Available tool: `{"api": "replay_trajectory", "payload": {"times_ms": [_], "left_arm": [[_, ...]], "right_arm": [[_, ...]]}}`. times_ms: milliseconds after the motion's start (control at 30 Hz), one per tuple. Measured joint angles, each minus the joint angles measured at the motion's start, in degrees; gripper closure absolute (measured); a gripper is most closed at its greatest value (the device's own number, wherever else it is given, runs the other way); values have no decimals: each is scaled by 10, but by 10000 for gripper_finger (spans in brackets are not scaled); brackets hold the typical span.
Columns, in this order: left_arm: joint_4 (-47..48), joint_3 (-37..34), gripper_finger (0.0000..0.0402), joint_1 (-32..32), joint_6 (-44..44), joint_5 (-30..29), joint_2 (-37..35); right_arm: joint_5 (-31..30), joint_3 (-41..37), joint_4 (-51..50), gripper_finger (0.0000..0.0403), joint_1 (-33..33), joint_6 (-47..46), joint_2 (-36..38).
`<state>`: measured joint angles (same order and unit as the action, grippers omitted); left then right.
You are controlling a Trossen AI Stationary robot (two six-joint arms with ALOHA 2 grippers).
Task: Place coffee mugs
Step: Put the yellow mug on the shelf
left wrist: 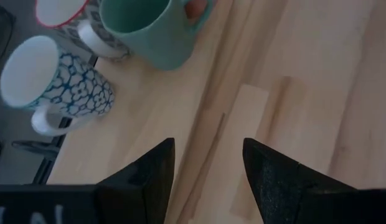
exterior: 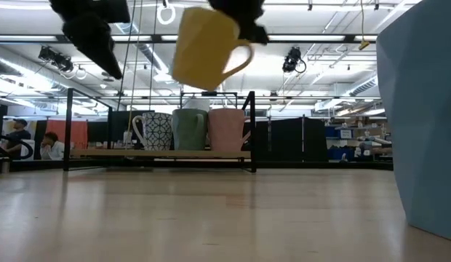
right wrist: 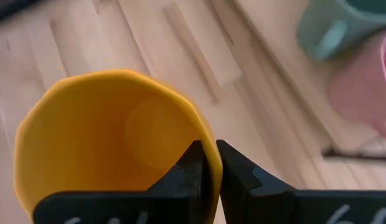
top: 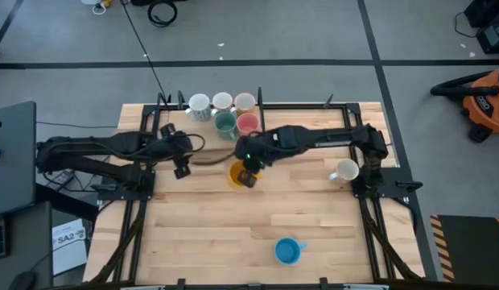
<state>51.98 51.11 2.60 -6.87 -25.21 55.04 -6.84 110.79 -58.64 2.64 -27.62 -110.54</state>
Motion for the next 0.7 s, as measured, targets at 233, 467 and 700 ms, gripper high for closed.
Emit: {"api": "replay_trajectory", "payload": {"times_ms": [233, 467, 700], "left_arm": [[0, 0, 205, -16, 0, 0, -59], [-5, 0, 205, -16, -17, 0, -67], [-24, 0, 205, -16, -19, 1, -67]], "right_arm": [[55, -96, 159, 367, -52, 4, 0], [50, -155, 169, 367, -72, 3, 0], [50, -208, 171, 367, -72, -11, 0]]}}
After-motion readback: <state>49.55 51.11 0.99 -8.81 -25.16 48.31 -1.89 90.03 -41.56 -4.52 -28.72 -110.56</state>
